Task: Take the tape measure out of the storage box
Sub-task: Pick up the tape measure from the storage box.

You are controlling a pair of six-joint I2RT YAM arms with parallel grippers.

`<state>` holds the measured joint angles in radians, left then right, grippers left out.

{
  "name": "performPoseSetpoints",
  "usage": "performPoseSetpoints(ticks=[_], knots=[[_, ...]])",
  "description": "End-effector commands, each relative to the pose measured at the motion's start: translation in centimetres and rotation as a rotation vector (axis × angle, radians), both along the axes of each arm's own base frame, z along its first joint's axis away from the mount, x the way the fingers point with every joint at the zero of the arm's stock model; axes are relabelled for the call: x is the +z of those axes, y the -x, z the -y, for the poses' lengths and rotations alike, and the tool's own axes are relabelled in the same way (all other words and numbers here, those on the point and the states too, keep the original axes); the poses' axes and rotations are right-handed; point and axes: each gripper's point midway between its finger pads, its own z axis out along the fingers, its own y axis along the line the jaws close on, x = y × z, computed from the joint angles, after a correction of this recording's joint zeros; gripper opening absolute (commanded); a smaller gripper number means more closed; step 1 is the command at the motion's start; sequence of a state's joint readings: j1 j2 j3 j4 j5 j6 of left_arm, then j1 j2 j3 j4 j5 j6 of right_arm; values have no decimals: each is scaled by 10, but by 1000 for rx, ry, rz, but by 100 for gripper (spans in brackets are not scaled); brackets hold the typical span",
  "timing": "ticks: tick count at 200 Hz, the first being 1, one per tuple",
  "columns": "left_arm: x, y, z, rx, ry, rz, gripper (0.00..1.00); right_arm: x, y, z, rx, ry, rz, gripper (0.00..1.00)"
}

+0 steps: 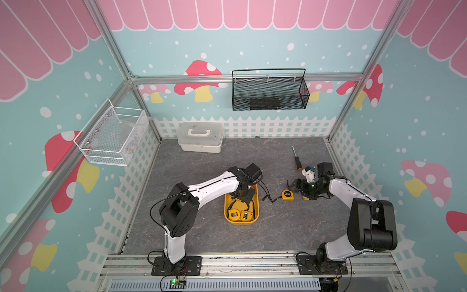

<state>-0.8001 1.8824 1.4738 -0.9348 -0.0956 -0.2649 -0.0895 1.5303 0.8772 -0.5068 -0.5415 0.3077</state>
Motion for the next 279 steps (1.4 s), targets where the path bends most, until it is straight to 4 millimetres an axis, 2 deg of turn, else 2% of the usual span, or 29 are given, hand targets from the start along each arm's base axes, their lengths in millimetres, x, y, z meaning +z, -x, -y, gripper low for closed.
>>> performPoseSetpoints(ticks=[1, 23, 48, 103, 159, 198, 230, 279], knots=[[27, -10, 2, -37, 11, 85, 60, 14, -2, -10, 23, -31, 30, 88], [33, -12, -1, -64, -2, 112, 60, 27, -6, -19, 43, -46, 54, 88], [34, -12, 1, -114, 8, 134, 60, 43, -10, -39, 87, -78, 87, 86], [55, -9, 18, -229, 179, 238, 61, 71, -15, -85, 171, -186, 148, 84], [73, 1, 31, -327, 377, 320, 61, 88, -13, -126, 242, -309, 181, 80], [79, 4, 28, -353, 428, 356, 61, 102, -10, -159, 300, -394, 200, 77], [85, 3, 28, -362, 466, 392, 62, 105, -7, -183, 346, -440, 200, 74], [84, 3, 25, -372, 467, 394, 62, 107, 0, -212, 406, -468, 182, 72]])
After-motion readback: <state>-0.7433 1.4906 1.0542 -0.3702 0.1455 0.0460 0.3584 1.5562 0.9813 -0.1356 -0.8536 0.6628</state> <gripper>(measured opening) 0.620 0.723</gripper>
